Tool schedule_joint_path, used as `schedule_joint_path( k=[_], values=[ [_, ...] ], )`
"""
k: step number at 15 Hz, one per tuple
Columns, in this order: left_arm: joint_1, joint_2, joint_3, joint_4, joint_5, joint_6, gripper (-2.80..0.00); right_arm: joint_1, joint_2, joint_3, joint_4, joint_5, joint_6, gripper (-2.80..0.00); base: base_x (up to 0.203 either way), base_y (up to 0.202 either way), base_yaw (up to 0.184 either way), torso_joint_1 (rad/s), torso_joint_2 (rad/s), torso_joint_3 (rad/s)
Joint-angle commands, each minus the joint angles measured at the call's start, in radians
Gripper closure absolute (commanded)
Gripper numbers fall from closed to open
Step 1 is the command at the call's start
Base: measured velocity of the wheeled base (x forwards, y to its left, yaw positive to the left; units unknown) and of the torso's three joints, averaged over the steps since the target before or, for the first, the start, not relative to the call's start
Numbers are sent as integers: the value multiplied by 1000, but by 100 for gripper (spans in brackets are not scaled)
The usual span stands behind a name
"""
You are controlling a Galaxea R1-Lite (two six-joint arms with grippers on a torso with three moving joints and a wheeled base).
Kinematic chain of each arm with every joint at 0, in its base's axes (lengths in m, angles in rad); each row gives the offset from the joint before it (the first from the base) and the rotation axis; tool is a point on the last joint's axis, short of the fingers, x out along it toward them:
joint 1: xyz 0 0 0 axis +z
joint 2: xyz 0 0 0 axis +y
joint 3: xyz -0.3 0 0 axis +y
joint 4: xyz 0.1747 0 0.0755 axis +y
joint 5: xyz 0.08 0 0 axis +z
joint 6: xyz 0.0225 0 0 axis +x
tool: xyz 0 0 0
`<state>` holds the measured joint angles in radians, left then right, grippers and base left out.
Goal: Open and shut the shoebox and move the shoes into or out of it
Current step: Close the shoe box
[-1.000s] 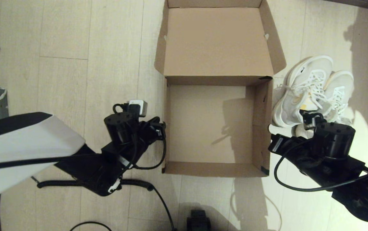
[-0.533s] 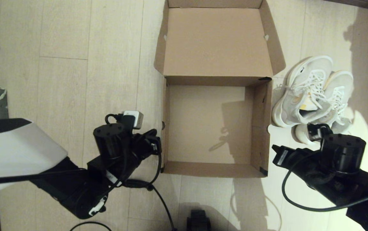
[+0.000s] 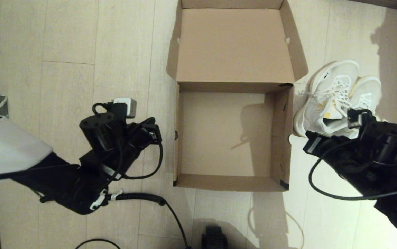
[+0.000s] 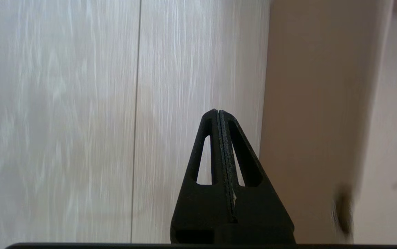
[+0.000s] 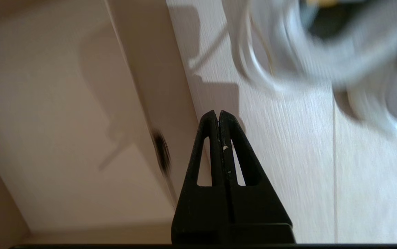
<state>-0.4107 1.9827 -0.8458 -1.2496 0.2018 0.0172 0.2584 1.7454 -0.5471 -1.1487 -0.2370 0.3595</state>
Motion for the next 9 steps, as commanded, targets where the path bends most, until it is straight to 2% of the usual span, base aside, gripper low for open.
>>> schedule_joint_path(
  k=[1,6,9],
  values=[
    [13,32,-92,21,-7,1,0,-5,50,-67,-5,-1,-2,0,0,0,0,0,0,0],
    [15,160,-328,60,-20,3,0,-4,166,-208,-8,4,-9,0,0,0,0,0,0,0],
    [5,182,-376,83,-21,3,0,10,167,-209,-8,7,-7,0,0,0,0,0,0,0]
  ],
)
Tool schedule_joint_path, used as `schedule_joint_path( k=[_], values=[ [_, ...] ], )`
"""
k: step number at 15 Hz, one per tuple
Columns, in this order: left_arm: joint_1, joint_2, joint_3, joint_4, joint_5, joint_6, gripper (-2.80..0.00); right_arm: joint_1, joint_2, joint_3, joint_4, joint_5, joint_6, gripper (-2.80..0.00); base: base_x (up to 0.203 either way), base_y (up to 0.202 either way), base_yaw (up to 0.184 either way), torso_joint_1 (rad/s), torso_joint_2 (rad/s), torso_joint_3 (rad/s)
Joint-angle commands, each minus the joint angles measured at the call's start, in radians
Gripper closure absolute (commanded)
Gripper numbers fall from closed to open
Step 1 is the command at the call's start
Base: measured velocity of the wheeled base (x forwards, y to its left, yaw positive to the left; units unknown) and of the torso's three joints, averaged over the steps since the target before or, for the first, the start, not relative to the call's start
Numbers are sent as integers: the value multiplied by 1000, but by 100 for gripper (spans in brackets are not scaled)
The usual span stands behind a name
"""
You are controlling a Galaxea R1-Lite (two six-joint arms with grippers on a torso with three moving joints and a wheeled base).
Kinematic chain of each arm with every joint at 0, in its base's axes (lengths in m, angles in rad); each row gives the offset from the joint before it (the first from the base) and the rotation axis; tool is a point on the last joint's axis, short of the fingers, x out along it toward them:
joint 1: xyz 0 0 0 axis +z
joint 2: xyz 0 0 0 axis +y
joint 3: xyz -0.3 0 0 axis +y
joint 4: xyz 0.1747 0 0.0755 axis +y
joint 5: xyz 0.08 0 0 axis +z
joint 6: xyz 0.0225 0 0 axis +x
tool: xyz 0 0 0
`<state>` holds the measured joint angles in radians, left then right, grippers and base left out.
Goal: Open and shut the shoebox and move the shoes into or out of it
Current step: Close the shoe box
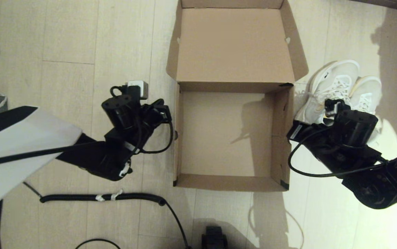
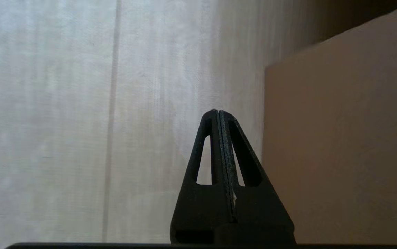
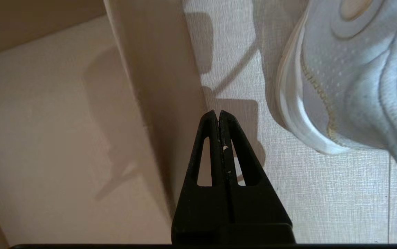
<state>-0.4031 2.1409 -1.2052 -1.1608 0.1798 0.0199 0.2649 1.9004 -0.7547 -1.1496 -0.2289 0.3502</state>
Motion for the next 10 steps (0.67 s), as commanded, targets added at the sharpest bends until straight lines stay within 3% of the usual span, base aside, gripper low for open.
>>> schedule_joint_path(
  k=[1,7,10],
  values=[
    [-12,31,-30,-4,3,0,0,4,12,0,-7,-1,3,0,0,0,0,0,0,0],
    [-54,23,-20,8,11,0,0,50,4,49,-7,-8,2,0,0,0,0,0,0,0],
    [-84,-13,70,8,14,2,0,86,-35,142,-9,-28,7,0,0,0,0,0,0,0]
  ],
)
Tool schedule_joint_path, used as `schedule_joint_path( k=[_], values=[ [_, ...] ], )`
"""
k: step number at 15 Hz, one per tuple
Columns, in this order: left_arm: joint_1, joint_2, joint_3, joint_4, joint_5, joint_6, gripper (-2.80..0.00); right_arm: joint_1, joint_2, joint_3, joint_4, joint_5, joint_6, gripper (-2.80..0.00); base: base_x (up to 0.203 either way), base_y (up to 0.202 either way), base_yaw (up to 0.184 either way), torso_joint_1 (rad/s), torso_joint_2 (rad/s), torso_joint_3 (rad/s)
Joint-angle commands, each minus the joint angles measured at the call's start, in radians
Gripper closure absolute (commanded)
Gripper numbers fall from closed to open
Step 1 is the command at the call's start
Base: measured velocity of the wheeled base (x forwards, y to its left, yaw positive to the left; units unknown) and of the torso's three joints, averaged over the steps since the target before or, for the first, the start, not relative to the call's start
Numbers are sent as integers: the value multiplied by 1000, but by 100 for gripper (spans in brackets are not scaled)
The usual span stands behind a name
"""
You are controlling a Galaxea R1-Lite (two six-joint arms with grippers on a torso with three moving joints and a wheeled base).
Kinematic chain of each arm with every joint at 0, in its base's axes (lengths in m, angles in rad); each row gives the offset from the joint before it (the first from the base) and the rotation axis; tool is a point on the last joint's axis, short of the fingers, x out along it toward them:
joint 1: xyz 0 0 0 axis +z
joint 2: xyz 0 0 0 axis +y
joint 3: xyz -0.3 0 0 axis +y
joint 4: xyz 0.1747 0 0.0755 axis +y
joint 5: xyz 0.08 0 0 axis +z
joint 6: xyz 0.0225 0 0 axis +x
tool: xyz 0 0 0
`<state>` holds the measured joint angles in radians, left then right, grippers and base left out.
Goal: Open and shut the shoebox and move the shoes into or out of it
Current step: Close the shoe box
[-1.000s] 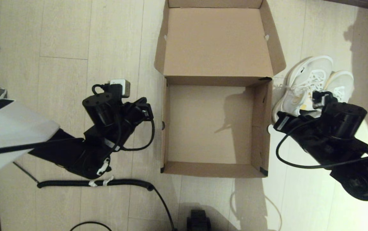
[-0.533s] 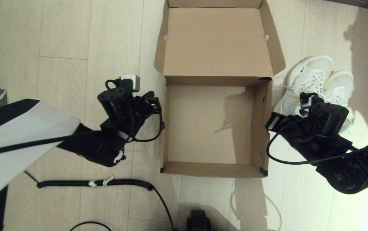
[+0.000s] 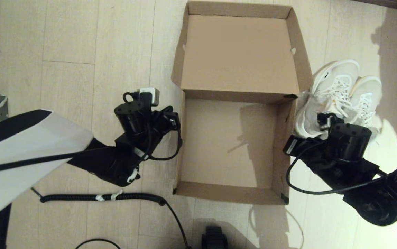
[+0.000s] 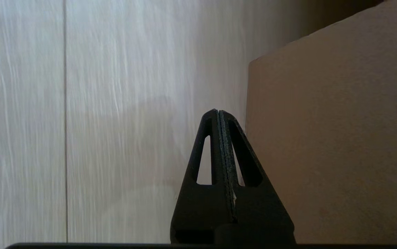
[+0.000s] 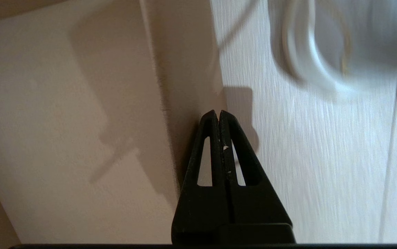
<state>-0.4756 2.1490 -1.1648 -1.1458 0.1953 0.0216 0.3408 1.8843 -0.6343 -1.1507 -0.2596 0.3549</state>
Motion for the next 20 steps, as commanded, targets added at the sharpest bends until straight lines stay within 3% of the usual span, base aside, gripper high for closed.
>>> schedule_joint_path(
  k=[1,4,12,15,17,20],
  values=[
    [-22,-45,78,-9,2,1,0,13,-33,56,-17,-2,3,0,0,0,0,0,0,0],
    [-41,-122,209,-21,34,-3,0,14,-65,113,-43,-16,0,0,0,0,0,0,0,0],
    [32,-117,204,-25,23,-5,0,-21,-44,156,-41,-37,-8,0,0,0,0,0,0,0],
    [96,-136,201,-25,11,-6,0,-60,-90,143,-39,-24,-8,0,0,0,0,0,0,0],
    [153,-172,173,-12,4,-7,0,-114,-166,92,14,11,-8,0,0,0,0,0,0,0],
    [229,-201,43,81,-71,-14,0,-222,-233,-123,231,114,0,0,0,0,0,0,0,0]
  ],
)
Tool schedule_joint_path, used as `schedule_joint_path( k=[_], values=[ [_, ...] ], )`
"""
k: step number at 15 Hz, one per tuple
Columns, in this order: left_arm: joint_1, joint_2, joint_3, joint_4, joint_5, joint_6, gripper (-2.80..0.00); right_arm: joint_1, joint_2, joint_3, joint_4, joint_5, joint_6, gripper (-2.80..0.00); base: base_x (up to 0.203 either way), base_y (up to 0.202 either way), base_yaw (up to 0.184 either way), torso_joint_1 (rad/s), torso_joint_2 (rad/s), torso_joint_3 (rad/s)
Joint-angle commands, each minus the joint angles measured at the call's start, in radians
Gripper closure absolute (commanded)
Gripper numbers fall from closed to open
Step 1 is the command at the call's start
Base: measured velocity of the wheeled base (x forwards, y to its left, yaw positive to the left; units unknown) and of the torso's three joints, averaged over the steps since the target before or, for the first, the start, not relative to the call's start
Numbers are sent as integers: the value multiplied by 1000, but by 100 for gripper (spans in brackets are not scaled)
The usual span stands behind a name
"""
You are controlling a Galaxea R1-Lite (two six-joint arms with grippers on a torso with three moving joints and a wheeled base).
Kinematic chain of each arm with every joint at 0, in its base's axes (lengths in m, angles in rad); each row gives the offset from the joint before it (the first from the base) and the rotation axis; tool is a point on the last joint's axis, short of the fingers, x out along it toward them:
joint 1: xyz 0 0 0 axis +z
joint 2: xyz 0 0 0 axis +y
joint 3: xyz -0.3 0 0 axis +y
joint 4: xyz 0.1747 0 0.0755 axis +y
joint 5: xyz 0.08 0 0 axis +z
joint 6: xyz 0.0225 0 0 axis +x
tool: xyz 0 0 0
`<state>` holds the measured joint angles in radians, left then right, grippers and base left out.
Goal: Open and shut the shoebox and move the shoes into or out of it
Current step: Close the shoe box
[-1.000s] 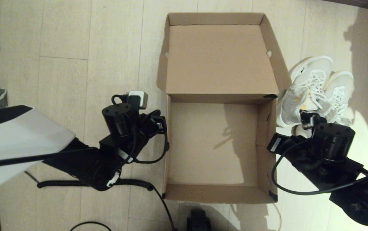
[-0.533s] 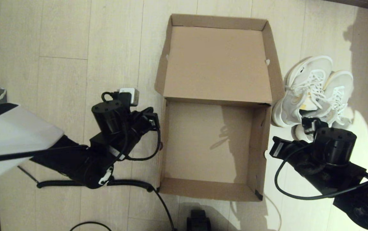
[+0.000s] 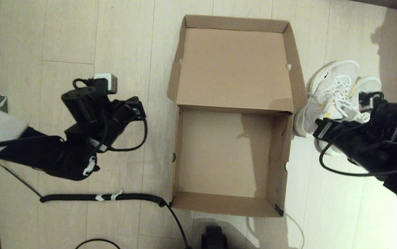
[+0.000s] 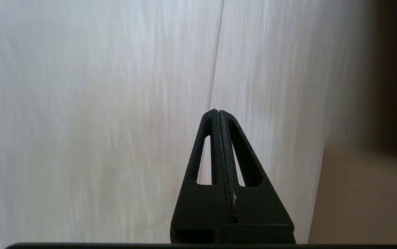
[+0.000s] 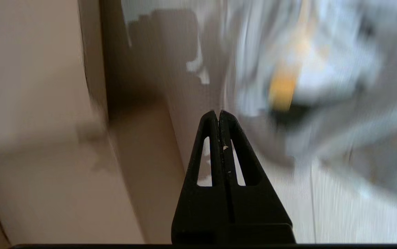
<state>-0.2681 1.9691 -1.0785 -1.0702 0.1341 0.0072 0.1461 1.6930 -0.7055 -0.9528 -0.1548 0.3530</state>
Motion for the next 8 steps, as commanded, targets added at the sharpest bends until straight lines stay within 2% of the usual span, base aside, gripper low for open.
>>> schedule_joint_path(
  k=[1,3,4,6,7,8],
  values=[
    [32,-18,-106,36,-52,-23,0,-64,-37,-134,93,54,6,0,0,0,0,0,0,0],
    [42,-7,-241,143,-133,-152,0,-126,13,-313,187,147,51,0,0,0,0,0,0,0],
    [45,0,-317,200,-184,-267,0,-158,50,-415,249,215,92,0,0,0,0,0,0,0],
    [59,34,-445,281,-301,-555,0,-210,146,-604,379,327,168,0,0,0,0,0,0,0],
    [64,75,-497,314,-356,-621,0,-224,218,-682,425,364,212,0,0,0,0,0,0,0],
    [66,110,-530,329,-396,-640,0,-230,281,-757,452,386,248,0,0,0,0,0,0,0]
  ],
)
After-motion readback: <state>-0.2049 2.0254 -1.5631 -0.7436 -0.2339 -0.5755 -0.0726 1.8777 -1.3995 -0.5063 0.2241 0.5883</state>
